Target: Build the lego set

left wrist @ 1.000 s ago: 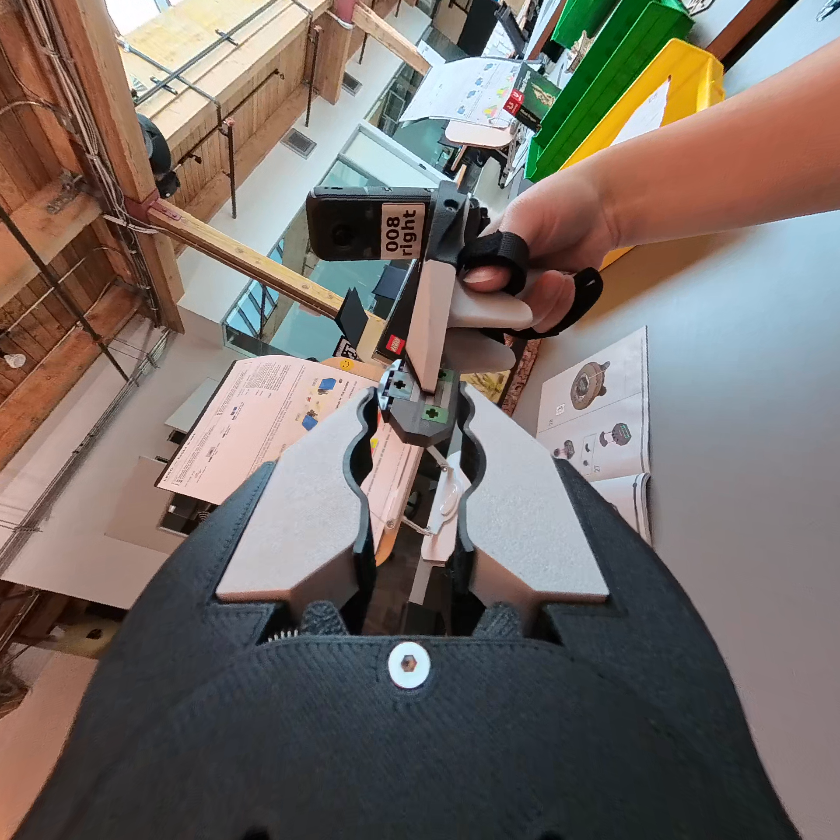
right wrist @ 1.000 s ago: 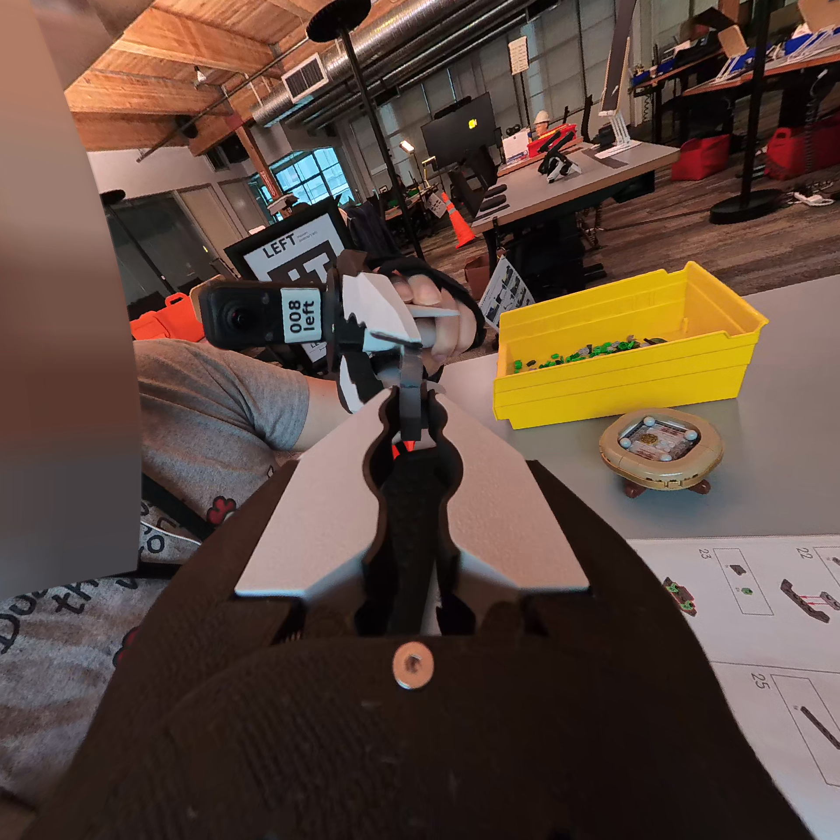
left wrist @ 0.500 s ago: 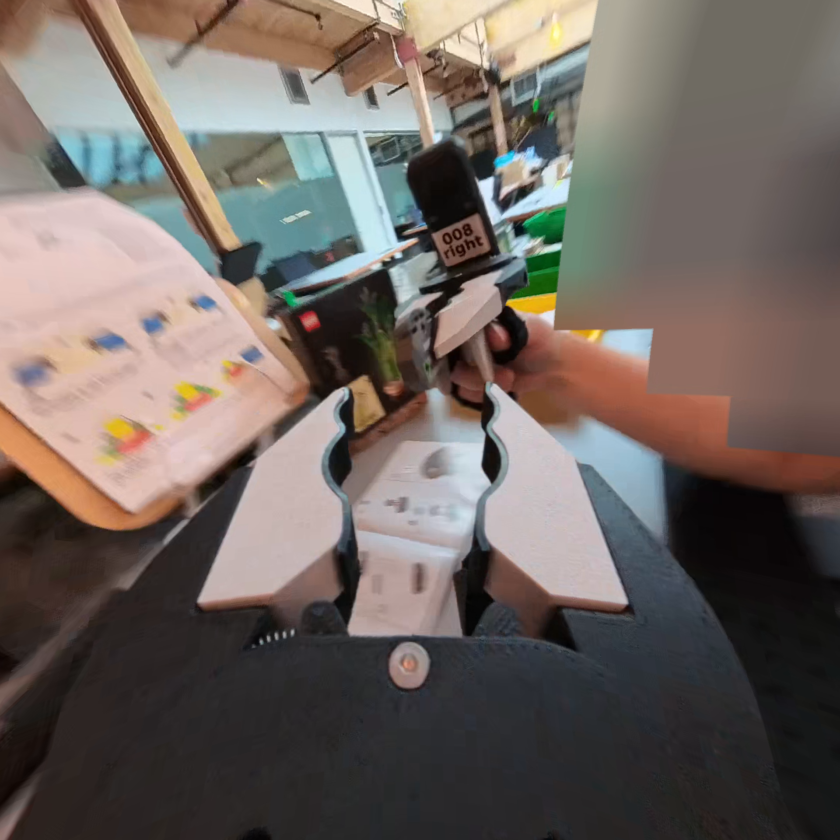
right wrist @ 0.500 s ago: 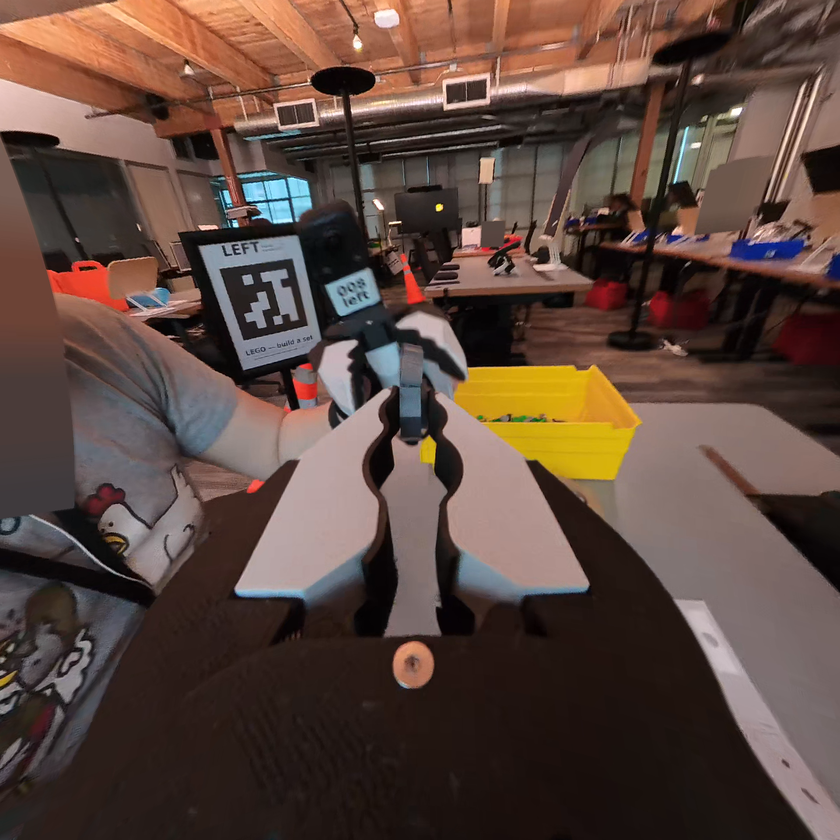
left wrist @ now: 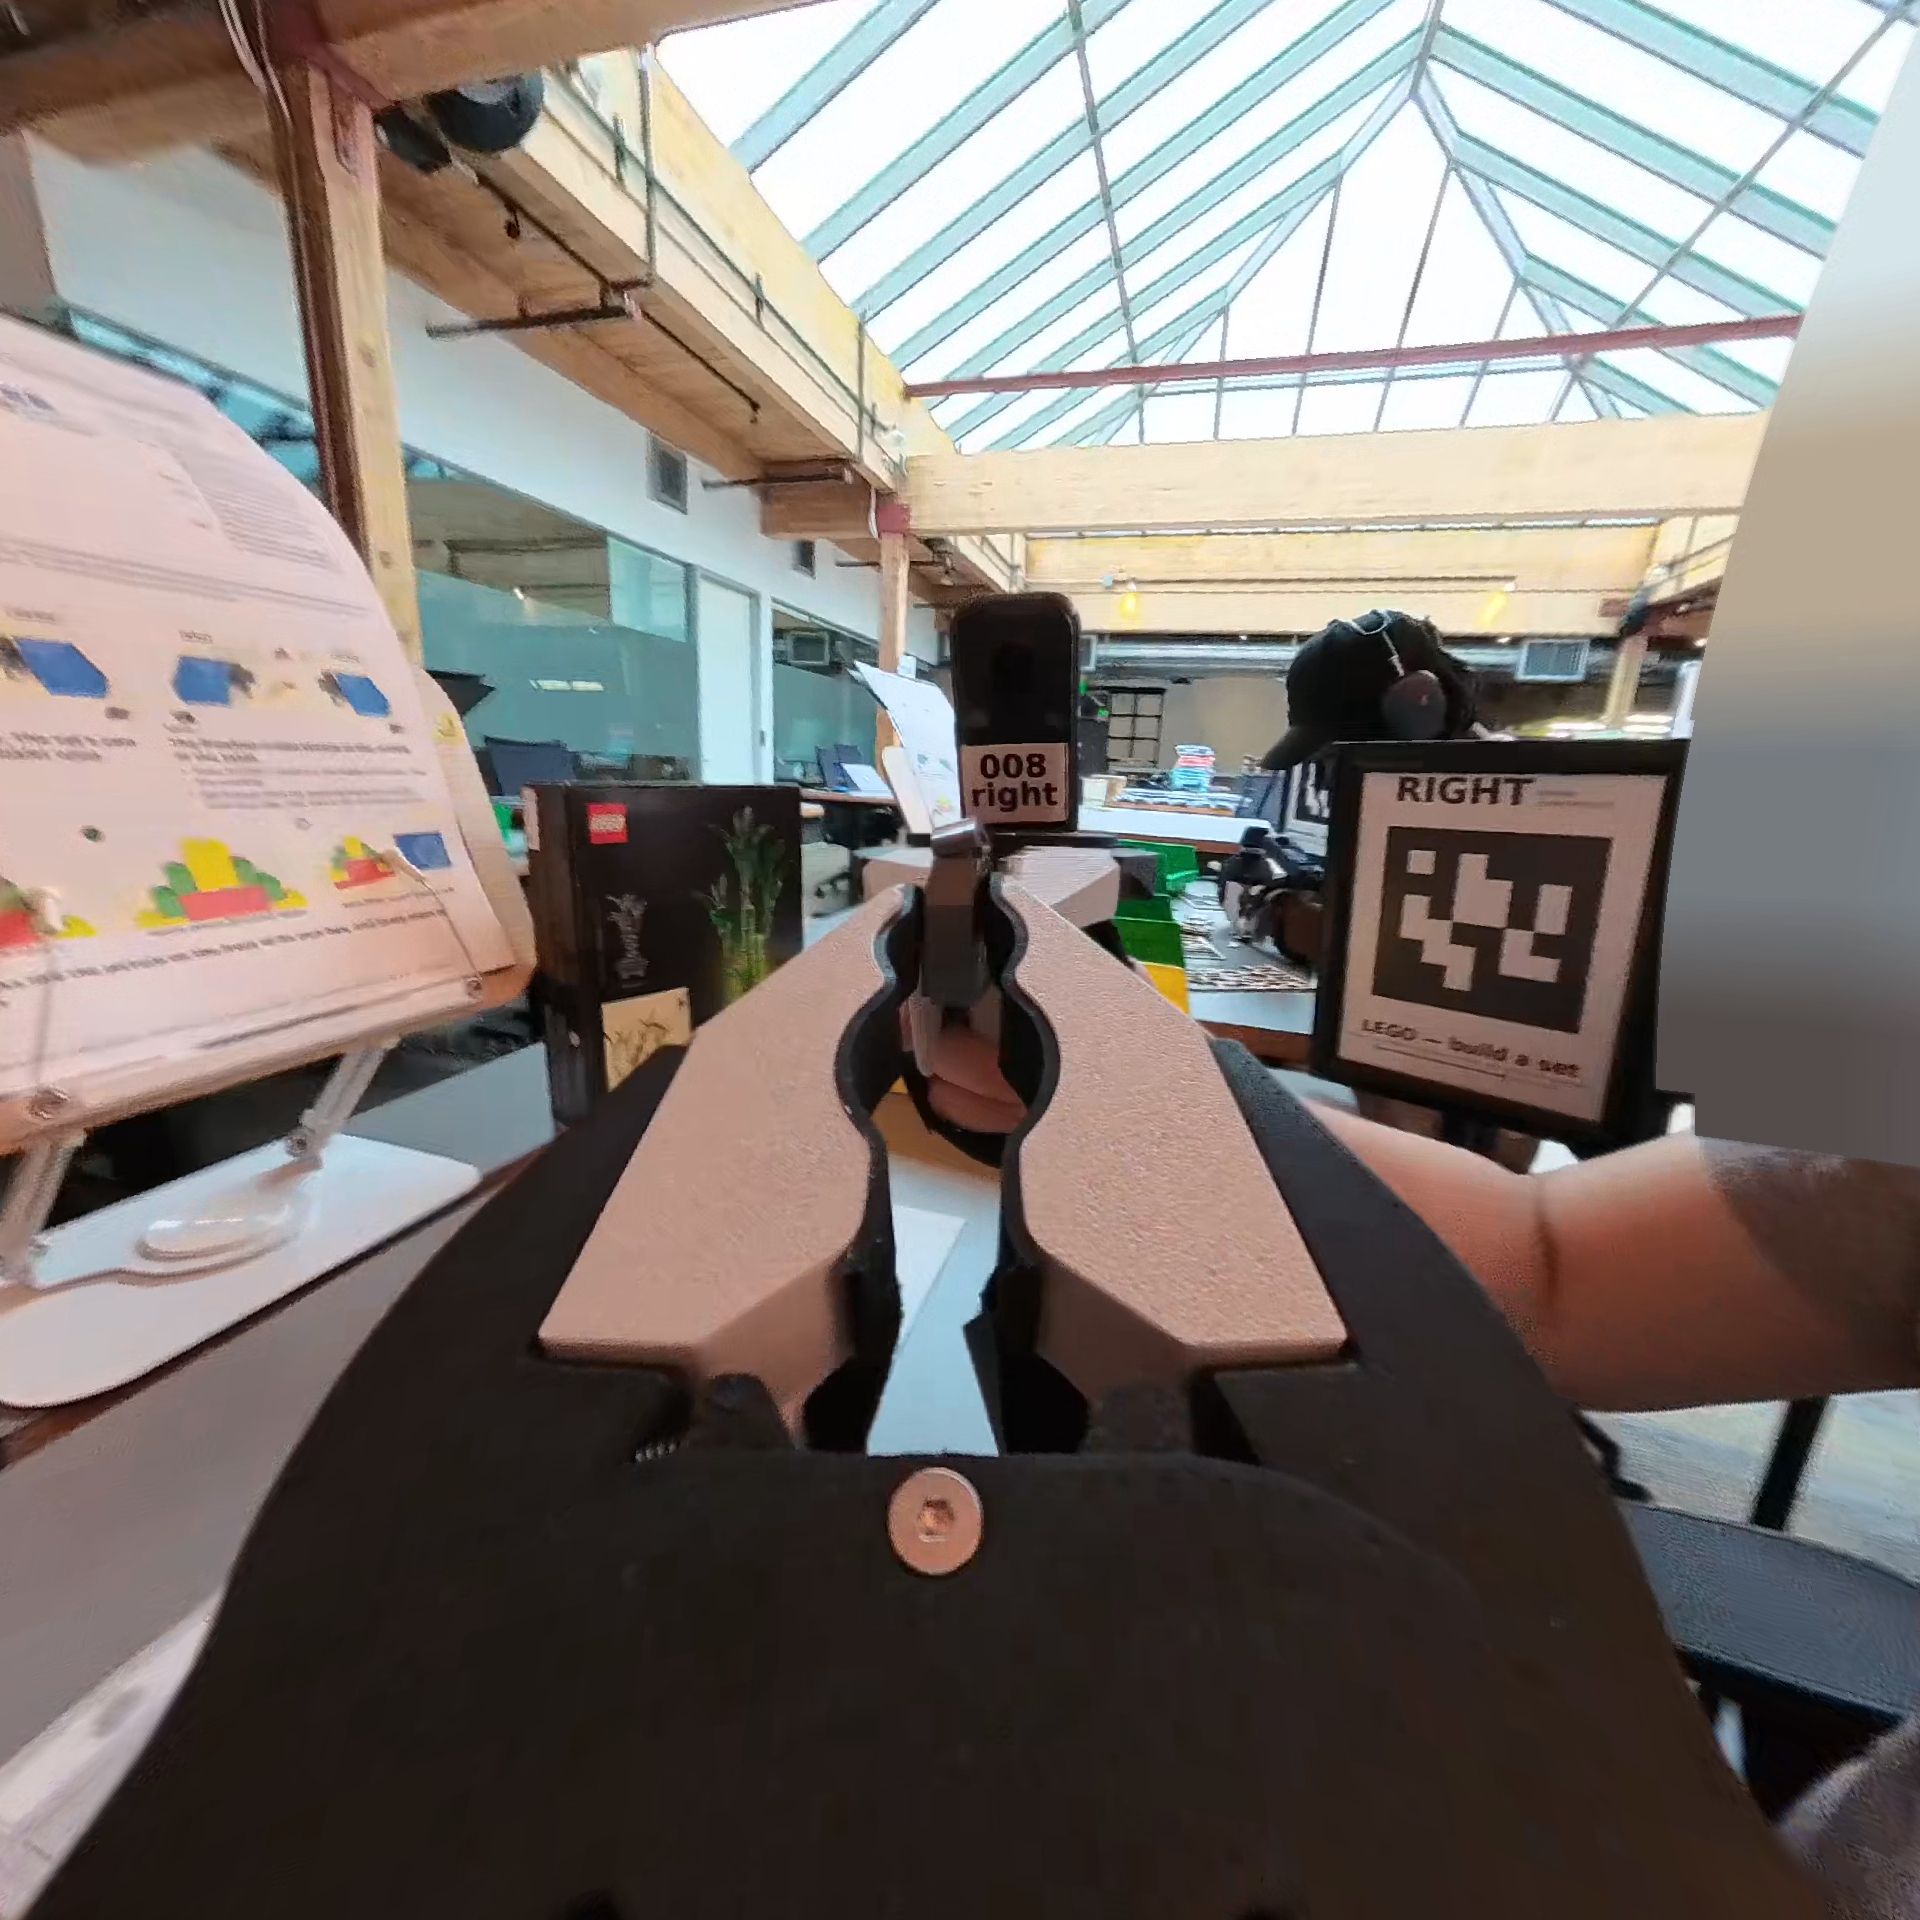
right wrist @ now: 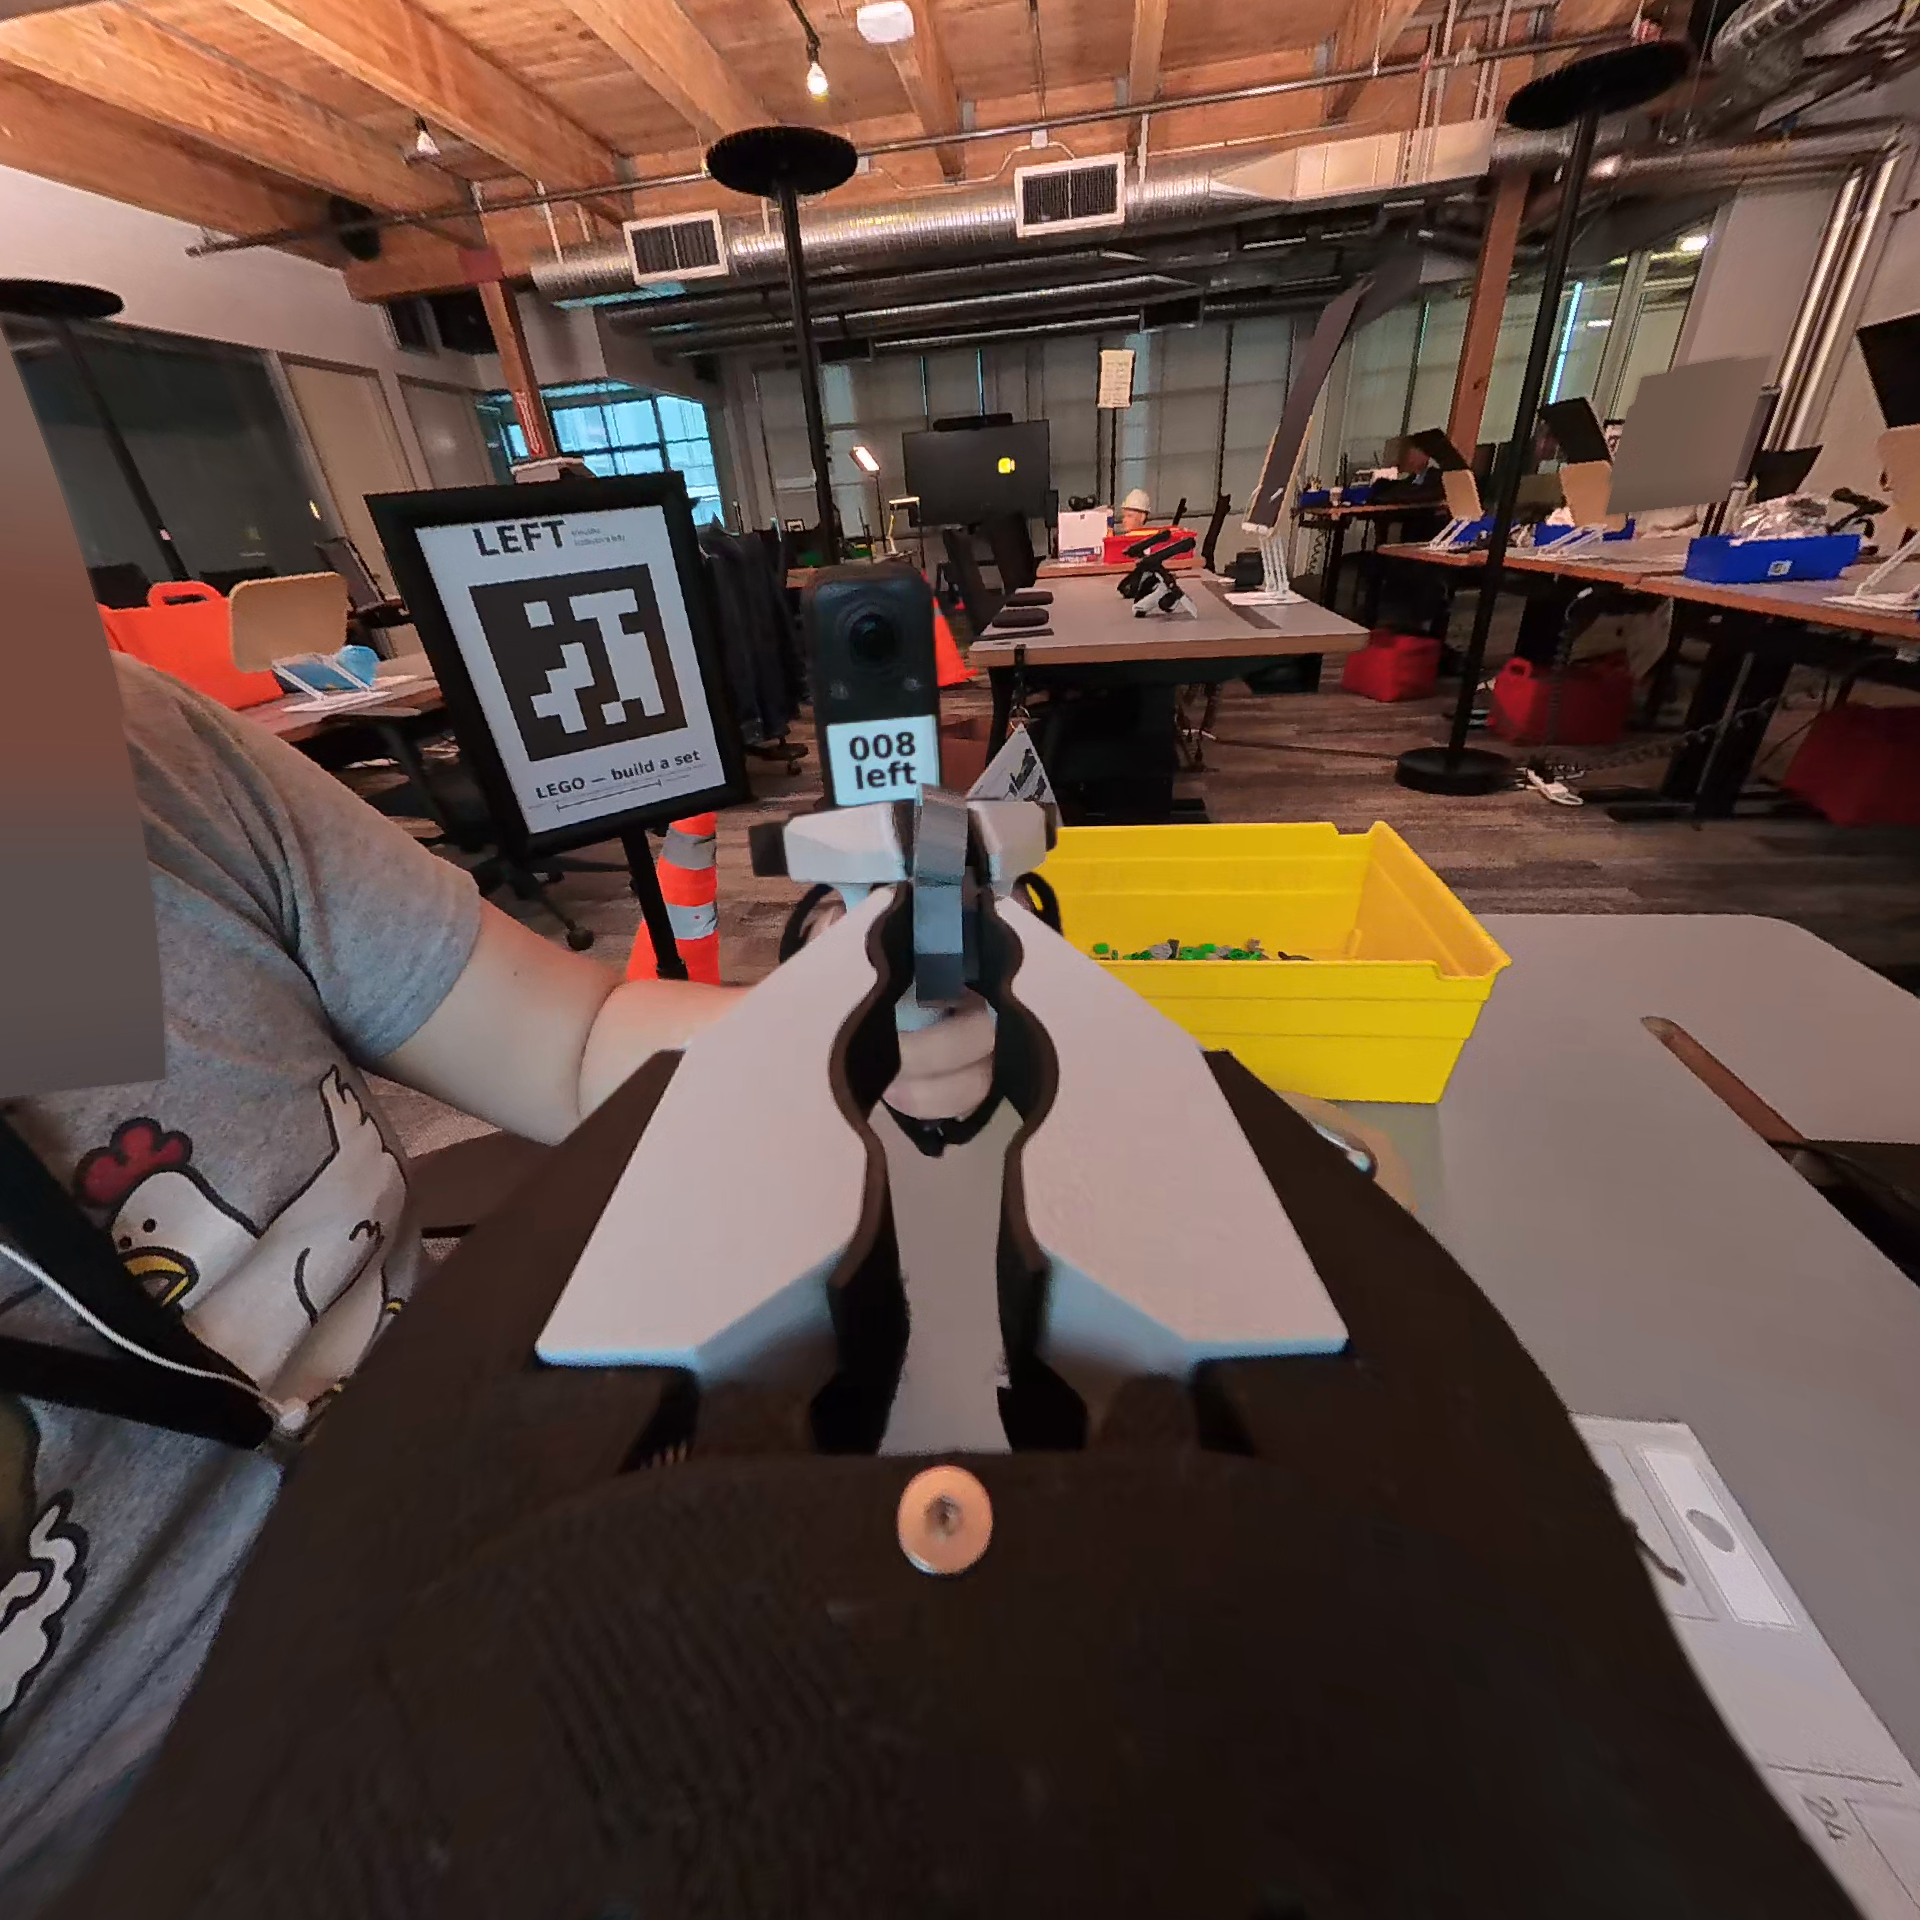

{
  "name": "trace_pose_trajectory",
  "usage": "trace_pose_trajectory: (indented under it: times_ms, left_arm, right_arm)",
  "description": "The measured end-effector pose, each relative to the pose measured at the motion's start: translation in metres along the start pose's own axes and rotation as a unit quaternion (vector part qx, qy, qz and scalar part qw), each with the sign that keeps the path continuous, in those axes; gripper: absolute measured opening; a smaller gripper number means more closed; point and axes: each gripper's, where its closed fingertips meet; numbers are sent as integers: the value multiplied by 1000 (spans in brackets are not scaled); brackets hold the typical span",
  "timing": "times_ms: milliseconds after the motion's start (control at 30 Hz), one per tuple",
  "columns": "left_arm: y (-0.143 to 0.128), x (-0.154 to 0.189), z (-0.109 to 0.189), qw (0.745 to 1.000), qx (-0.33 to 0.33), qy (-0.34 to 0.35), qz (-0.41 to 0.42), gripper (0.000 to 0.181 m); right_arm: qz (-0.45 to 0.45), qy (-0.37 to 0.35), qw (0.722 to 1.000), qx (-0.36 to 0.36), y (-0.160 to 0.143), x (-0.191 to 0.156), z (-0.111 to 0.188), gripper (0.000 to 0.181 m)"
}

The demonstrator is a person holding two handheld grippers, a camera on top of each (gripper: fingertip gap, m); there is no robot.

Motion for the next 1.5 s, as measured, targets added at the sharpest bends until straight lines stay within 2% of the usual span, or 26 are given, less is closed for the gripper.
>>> trace_pose_trajectory:
  times_ms: [133, 267, 367, 400, 433, 567, 767, 867, 1000, 1033, 1100, 1133, 1267, 1333, 1400, 1500]
  left_arm:
    - [-6, -7, 7, 1000, 2, 9, 11, 9]
    - [-3, -17, 17, 999, 19, 17, 32, 9]
    - [-2, -13, 21, 1000, 19, -1, 22, 9]
    - [-3, -13, 21, 1000, 17, 1, 16, 9]
    - [-3, -12, 22, 1000, 17, -2, 11, 9]
    - [0, -4, 22, 999, 32, -23, 16, 8]
    - [-11, -5, 21, 1000, -1, -19, 5, 11]
    - [-11, -6, 19, 1000, 4, -17, 13, 11]
    - [-13, -9, 19, 1000, -9, -8, 11, 8]
    - [-15, -11, 19, 1000, -17, 1, 8, 9]
    - [-21, -16, 18, 999, -32, 16, 8, 8]
    - [-24, -18, 17, 999, -41, 23, 11, 9]
    - [-28, -24, 16, 997, -56, 46, 19, 9]
    - [-27, -25, 16, 997, -55, 52, 28, 9]
    - [-27, -28, 17, 996, -54, 59, 44, 9]
    - [-25, -35, 20, 994, -43, 78, 68, 9]
  right_arm:
    - [-1, -20, 1000, -12, -7, 7, -4, 10]
    - [-4, -52, 998, -34, -16, 19, -5, 29]
    - [-29, -23, 999, -26, -18, 14, -8, 22]
    - [-33, -5, 999, -21, -18, 9, -9, 8]
    - [-32, 8, 999, -17, -17, 5, -9, 6]
    - [-13, 25, 1000, -5, -14, -1, -9, 6]
    - [-24, 32, 999, 6, -12, 0, -4, 6]
    - [-19, 27, 999, -35, -26, 1, -8, 7]
    - [-25, 23, 999, -40, -29, 4, -11, 7]
    - [-19, 11, 999, -49, -31, 8, -10, 10]
    - [25, -34, 997, -71, -35, 18, -8, 38]
    - [66, -62, 992, -86, -37, 22, -7, 51]
    - [250, -147, 944, -155, -38, 25, -8, 57]
    - [264, -166, 931, -190, -43, 28, -8, 54]
    - [279, -187, 924, -184, -38, 30, -8, 55]
    - [389, -240, 868, -194, -30, 35, -6, 53]
Point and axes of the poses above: each gripper's, where its closed fingertips meet, z back along the fingers, y out of its top, x = y × z across the jaws
